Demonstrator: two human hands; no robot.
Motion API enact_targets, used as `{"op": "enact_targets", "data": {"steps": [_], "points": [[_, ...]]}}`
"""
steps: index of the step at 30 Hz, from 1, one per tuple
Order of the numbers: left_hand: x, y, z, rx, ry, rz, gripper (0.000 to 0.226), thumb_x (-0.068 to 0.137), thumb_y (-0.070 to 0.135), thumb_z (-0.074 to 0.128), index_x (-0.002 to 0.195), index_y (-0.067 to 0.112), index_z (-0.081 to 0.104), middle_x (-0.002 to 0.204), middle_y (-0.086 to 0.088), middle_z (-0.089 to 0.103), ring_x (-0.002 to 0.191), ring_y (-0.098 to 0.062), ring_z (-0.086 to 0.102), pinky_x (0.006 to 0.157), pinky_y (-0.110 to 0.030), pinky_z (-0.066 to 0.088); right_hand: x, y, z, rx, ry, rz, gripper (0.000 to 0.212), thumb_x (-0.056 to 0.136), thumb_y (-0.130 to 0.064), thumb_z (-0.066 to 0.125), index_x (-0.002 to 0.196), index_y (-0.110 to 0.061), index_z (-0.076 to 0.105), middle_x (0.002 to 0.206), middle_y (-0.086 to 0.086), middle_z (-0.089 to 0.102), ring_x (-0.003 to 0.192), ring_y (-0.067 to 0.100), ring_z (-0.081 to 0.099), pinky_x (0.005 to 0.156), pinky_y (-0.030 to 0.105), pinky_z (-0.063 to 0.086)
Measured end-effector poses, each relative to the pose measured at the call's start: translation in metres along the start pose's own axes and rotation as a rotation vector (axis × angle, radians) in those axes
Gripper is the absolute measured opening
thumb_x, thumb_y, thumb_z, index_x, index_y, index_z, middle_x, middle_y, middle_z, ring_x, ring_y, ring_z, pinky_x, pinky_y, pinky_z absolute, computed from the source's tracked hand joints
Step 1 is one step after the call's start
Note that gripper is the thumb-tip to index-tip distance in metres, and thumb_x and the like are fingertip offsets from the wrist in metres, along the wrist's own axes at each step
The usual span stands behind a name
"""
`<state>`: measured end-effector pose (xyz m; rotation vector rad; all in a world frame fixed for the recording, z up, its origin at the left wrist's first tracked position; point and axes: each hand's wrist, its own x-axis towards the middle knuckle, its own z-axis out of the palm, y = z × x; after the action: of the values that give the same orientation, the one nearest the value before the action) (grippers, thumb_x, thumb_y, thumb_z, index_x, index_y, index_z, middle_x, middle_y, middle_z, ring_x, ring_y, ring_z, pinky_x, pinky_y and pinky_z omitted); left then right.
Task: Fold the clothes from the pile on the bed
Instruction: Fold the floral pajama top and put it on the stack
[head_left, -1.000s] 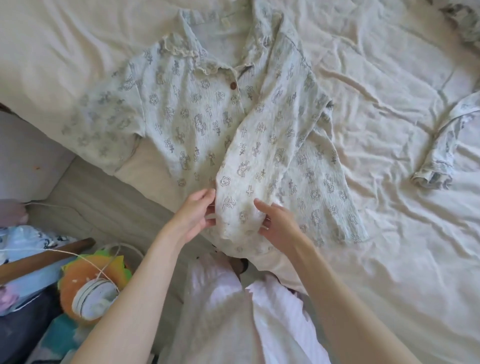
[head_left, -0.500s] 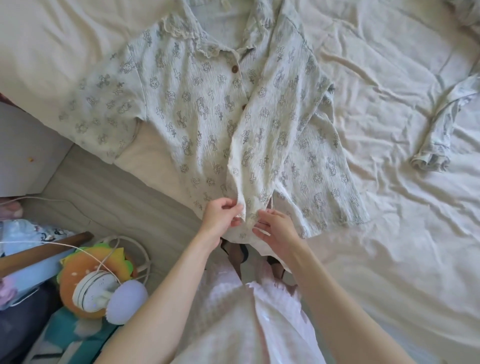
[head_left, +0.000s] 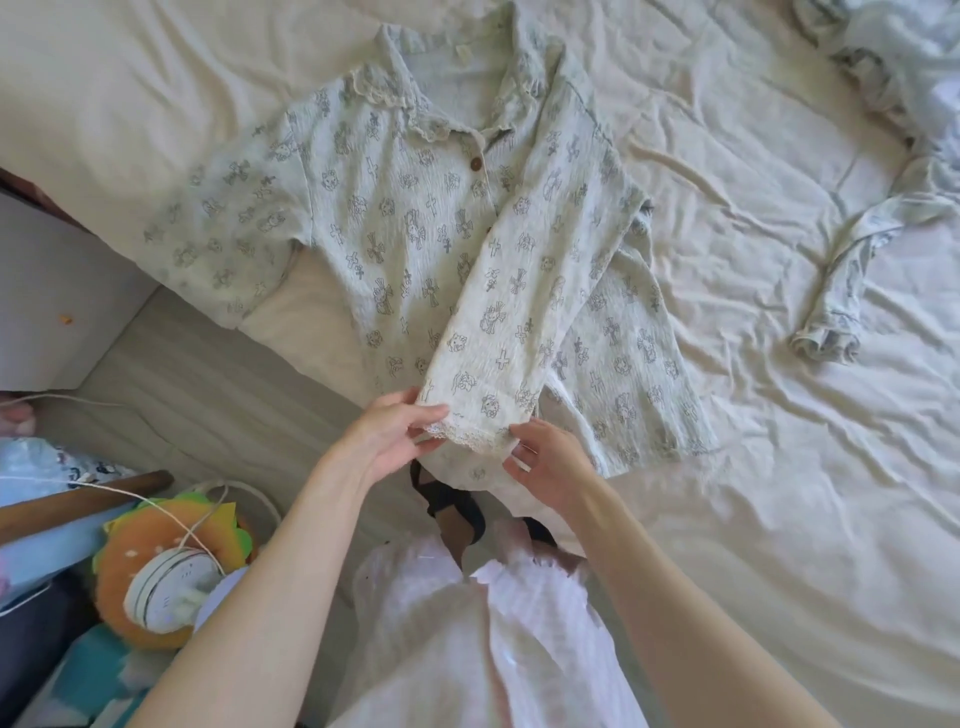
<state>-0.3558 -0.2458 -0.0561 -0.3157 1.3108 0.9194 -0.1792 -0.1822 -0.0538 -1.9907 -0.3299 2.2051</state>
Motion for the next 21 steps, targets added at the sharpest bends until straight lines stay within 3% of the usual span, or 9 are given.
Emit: {"op": "enact_targets", "data": {"steps": [3,7,10,13,16,19,21], "points": [[-0.004,0.01,0.008,-0.004,-0.058,-0.035,0.027,0.079,-0.001,0.064,0.105,0.002,0.06,0.106,-0.015,0.065,0.097,-0.025,0.062,0.077,-0.036,0.054,-0.005,-0.007,0.006,-0.063,-0.045,-0.012,0.02,0.084,0.006,0.057,0.073,-0.011,0.059,0.079,0.005,0.064,0.075,0.018,0.06,0.068,0.03,0.05],[-0.004,0.026,0.023,-0.031,0.016,-0.004,0.012,0.088,0.012,0.062,0.096,0.003,0.06,0.091,-0.013,0.067,0.08,-0.023,0.064,0.064,-0.034,0.056,-0.008,-0.016,0.013,-0.066,-0.023,-0.038,0.017,0.085,0.007,0.056,0.078,-0.009,0.055,0.081,0.007,0.06,0.075,0.019,0.058,0.066,0.031,0.05],[-0.002,0.034,0.018,0.037,0.133,0.14,0.009,0.086,0.008,0.064,0.086,0.005,0.056,0.089,-0.013,0.065,0.078,-0.024,0.063,0.065,-0.039,0.054,-0.001,-0.018,0.021,-0.032,-0.035,-0.04,0.005,0.088,-0.001,0.058,0.089,-0.006,0.059,0.095,0.009,0.059,0.086,0.021,0.058,0.074,0.033,0.051],[0.0,0.033,0.004,0.222,0.294,0.297,0.017,0.082,0.011,0.071,0.081,0.011,0.054,0.082,-0.004,0.062,0.07,-0.017,0.059,0.059,-0.029,0.046,0.006,-0.015,0.03,-0.103,-0.09,-0.035,0.005,0.09,-0.011,0.061,0.094,-0.007,0.061,0.091,0.007,0.057,0.082,0.022,0.057,0.08,0.035,0.052],[0.008,0.019,-0.011,0.424,0.435,0.335,0.012,0.086,0.01,0.065,0.092,0.01,0.055,0.093,-0.004,0.062,0.082,-0.018,0.058,0.06,-0.019,0.042,0.011,-0.01,0.036,-0.411,-0.071,0.029,0.014,0.093,-0.007,0.056,0.107,-0.004,0.056,0.088,0.01,0.061,0.074,0.021,0.061,0.076,0.033,0.054],[0.02,0.006,-0.02,0.612,0.493,0.16,0.032,0.091,0.012,0.057,0.121,0.005,0.047,0.12,-0.01,0.053,0.109,-0.027,0.053,0.083,-0.028,0.041,0.019,-0.027,0.028,-0.634,-0.028,0.023,0.017,0.094,-0.007,0.052,0.111,-0.007,0.055,0.097,0.011,0.065,0.079,0.021,0.062,0.075,0.032,0.053],[0.026,0.009,-0.017,0.734,0.507,0.103,0.04,0.093,0.016,0.055,0.129,0.006,0.043,0.13,-0.01,0.048,0.115,-0.027,0.05,0.089,-0.031,0.039,0.029,-0.053,0.014,-0.62,0.022,-0.044,0.015,0.096,-0.01,0.051,0.109,-0.007,0.057,0.088,0.008,0.064,0.072,0.019,0.06,0.071,0.03,0.052]]}}
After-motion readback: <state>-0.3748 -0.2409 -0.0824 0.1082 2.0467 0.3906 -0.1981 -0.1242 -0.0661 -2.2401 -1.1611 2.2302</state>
